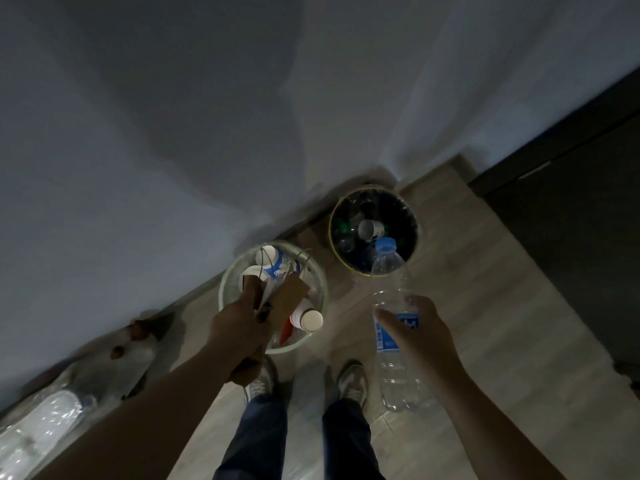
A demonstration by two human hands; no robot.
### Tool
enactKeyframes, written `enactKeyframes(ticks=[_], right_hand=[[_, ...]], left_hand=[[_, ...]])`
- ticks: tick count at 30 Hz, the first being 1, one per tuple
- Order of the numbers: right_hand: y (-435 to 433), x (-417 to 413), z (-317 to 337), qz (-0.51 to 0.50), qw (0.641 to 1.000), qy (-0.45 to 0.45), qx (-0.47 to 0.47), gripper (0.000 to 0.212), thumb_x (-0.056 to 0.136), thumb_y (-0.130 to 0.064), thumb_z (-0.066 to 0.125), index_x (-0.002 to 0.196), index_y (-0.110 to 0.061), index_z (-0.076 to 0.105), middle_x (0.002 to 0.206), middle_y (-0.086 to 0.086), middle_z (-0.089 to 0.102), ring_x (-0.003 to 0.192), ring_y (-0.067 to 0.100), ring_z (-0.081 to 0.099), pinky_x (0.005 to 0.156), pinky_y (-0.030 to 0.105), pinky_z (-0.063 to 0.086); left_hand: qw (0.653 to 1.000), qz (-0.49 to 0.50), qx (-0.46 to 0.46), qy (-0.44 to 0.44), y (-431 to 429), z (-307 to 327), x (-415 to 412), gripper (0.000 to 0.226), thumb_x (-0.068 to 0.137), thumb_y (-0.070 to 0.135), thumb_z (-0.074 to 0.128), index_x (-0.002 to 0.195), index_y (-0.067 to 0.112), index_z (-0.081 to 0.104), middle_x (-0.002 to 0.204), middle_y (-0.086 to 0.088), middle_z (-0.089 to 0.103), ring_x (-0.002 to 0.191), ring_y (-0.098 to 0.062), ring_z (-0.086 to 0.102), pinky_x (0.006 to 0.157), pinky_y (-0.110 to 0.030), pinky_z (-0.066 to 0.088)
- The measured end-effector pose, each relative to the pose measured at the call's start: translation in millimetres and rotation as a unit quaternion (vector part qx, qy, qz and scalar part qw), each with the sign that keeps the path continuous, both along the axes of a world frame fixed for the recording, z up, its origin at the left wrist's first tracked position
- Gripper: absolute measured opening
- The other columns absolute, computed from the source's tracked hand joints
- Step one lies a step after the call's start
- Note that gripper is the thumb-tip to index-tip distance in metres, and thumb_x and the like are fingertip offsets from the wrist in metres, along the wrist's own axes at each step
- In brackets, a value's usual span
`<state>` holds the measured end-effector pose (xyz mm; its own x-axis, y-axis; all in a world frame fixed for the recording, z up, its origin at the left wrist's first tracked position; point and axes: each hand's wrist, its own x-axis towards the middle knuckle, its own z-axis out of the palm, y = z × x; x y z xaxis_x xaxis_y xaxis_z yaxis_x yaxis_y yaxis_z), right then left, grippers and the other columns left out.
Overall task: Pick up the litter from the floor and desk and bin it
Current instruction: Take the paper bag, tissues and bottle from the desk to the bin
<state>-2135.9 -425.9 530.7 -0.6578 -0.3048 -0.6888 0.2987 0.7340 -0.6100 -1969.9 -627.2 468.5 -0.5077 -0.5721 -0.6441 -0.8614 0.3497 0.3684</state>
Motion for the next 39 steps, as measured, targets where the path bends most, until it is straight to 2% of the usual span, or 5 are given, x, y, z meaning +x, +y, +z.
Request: enactKeyframes(ticks=[5, 10, 13, 20, 39], right_hand=[[-2, 1, -53, -0.005, 1.0, -0.017, 0.008, 0.044, 0.084, -0.028, 0.071, 0.118, -0.023, 0.043, 0.089, -0.008, 0.054, 0.073, 0.007, 0.06, 0.046, 0.007, 0.044], [-7, 5, -95, -0.014, 0.999, -0.03, 0.024, 0.053, 0.083, -0.029, 0.071, 0.127, -0.017, 0.044, 0.09, -0.01, 0.052, 0.074, 0.007, 0.06, 0.044, 0.007, 0.043], [-7, 8, -113, -0.013, 0.999, -0.032, 0.032, 0.056, 0.083, -0.033, 0.071, 0.129, -0.018, 0.043, 0.089, -0.011, 0.053, 0.073, 0.007, 0.06, 0.047, 0.01, 0.045], [-4, 4, -135, -0.011, 0.998, -0.05, 0.04, 0.052, 0.083, -0.031, 0.07, 0.127, -0.02, 0.044, 0.088, -0.012, 0.053, 0.072, 0.007, 0.061, 0.046, 0.008, 0.045], [-35, -13, -145, -0.015, 0.999, -0.045, 0.009, 0.062, 0.082, -0.031, 0.072, 0.134, -0.015, 0.042, 0.088, -0.011, 0.051, 0.073, 0.002, 0.057, 0.044, 0.003, 0.04]], left_hand=[[0.999, -0.02, -0.016, -0.039, -3, -67, -2, 0.064, 0.089, 0.02, 0.06, 0.145, 0.022, 0.03, 0.109, -0.013, 0.067, 0.094, -0.032, 0.064, 0.077, -0.039, 0.052], [0.997, 0.012, -0.037, -0.059, -10, -130, -15, 0.046, 0.09, 0.026, 0.056, 0.134, 0.02, 0.043, 0.099, -0.009, 0.067, 0.086, -0.028, 0.064, 0.073, -0.037, 0.053], [0.995, -0.035, -0.086, -0.034, -4, -153, -25, 0.055, 0.095, 0.038, 0.045, 0.144, 0.029, 0.022, 0.079, 0.0, 0.057, 0.069, -0.019, 0.055, 0.062, -0.029, 0.042], [0.984, -0.081, -0.141, -0.07, -4, -204, -42, 0.061, 0.098, 0.034, 0.04, 0.151, 0.032, 0.009, 0.097, -0.009, 0.059, 0.083, -0.026, 0.061, 0.067, -0.037, 0.05], [0.989, -0.093, -0.101, -0.063, -15, -202, -33, 0.094, 0.074, 0.066, 0.056, 0.148, 0.036, 0.006, 0.138, -0.015, 0.028, 0.12, -0.037, 0.039, 0.093, -0.049, 0.045]])
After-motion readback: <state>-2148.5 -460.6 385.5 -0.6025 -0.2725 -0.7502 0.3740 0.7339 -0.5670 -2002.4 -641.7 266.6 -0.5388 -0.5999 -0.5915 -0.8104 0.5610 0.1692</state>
